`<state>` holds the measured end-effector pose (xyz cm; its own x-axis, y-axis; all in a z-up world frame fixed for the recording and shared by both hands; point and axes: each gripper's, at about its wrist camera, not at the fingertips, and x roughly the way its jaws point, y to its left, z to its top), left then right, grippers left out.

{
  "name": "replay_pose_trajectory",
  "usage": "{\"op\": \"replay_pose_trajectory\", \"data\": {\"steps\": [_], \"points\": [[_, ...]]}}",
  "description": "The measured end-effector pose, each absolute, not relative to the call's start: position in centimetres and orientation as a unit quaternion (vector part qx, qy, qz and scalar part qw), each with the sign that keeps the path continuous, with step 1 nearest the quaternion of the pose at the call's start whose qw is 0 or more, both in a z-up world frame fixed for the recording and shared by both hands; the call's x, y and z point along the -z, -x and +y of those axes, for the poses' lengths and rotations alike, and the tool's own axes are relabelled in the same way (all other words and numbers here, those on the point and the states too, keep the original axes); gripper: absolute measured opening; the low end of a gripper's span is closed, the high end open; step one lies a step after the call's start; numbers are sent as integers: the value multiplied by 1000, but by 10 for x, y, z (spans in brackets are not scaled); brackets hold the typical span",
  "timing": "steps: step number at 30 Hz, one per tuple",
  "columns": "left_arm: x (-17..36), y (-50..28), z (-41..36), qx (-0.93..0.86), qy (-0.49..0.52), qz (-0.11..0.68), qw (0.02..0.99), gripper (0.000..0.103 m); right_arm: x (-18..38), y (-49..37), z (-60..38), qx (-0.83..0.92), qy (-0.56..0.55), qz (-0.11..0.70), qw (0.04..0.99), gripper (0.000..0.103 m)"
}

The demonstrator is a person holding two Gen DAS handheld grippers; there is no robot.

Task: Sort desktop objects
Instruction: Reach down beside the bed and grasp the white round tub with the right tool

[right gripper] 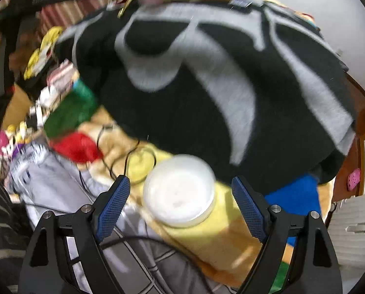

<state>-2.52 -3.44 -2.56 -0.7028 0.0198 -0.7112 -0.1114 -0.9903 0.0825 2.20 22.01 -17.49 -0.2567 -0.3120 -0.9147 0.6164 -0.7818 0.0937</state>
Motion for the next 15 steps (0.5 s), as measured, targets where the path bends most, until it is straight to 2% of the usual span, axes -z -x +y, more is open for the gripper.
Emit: {"op": "replay_pose_trajectory", "data": {"steps": [2,5,15], "points": [[26,27,-34,-920,386,59,36,94,183,-25,216,780,-529,161,292,81],[26,31,-33,-921,384,62,34,94,198,-21,212,773,-541,167,286,64],[3,56,-31,-926,365,87,46,94,144,1,232,825,-479,125,274,63]]}}
